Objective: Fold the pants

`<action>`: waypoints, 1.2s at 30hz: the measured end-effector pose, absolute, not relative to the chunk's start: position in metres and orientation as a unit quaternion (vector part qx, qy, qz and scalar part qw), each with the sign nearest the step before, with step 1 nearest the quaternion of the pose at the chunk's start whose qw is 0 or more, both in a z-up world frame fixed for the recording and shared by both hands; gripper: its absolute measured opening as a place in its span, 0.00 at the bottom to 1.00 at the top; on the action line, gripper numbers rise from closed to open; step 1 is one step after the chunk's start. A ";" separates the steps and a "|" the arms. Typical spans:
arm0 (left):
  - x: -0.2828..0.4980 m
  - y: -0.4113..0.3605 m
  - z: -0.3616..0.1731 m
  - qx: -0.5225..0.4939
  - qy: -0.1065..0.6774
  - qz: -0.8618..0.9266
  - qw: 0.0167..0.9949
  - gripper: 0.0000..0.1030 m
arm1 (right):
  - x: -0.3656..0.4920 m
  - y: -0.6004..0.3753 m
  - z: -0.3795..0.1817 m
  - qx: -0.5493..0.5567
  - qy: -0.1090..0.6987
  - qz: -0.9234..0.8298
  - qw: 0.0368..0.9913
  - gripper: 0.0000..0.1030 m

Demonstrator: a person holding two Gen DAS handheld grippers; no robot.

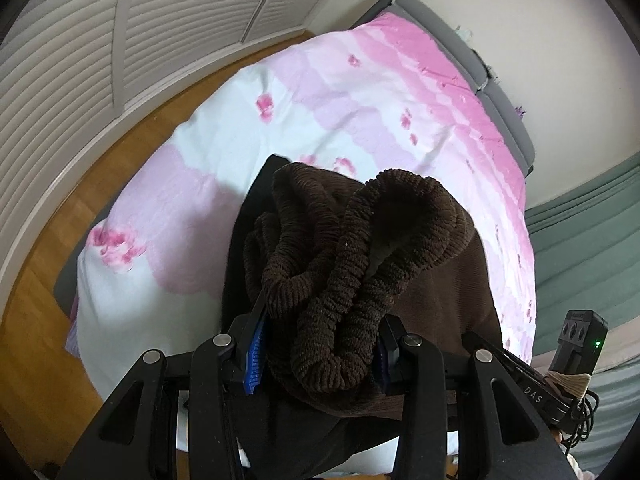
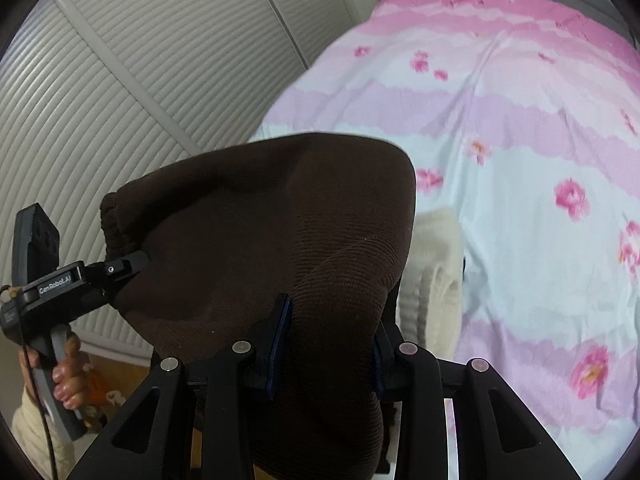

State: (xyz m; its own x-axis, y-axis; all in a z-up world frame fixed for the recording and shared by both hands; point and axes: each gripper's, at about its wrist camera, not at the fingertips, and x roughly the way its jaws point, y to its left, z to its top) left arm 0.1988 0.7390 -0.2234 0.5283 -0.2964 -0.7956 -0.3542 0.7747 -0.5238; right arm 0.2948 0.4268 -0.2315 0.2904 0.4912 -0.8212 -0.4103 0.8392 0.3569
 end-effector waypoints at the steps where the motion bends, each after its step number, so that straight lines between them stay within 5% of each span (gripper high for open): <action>1: 0.198 0.742 -0.226 -0.337 0.489 0.017 0.804 0.41 | 0.294 0.427 -0.234 0.040 0.530 0.280 0.800 0.34; 5: 0.195 0.756 -0.241 -0.344 0.512 0.023 0.787 0.46 | 0.289 0.432 -0.245 0.028 0.537 0.281 0.795 0.43; 12: 0.184 0.767 -0.258 -0.343 0.540 0.053 0.766 0.75 | 0.279 0.441 -0.254 -0.009 0.548 0.260 0.795 0.71; 20: 0.164 0.733 -0.205 -0.237 0.533 0.056 0.810 0.76 | 0.257 0.424 -0.229 -0.013 0.533 0.240 0.811 0.72; 24: 0.142 0.703 -0.171 -0.184 0.512 0.076 0.836 0.78 | 0.226 0.394 -0.194 -0.012 0.492 0.206 0.846 0.82; 30: 0.096 0.604 -0.117 -0.043 0.442 0.100 0.890 0.98 | 0.174 0.332 -0.151 -0.027 0.450 0.147 0.881 0.83; 36: 0.053 0.481 -0.089 0.028 0.393 0.066 0.917 1.00 | 0.114 0.249 -0.115 -0.012 0.431 0.111 0.896 0.90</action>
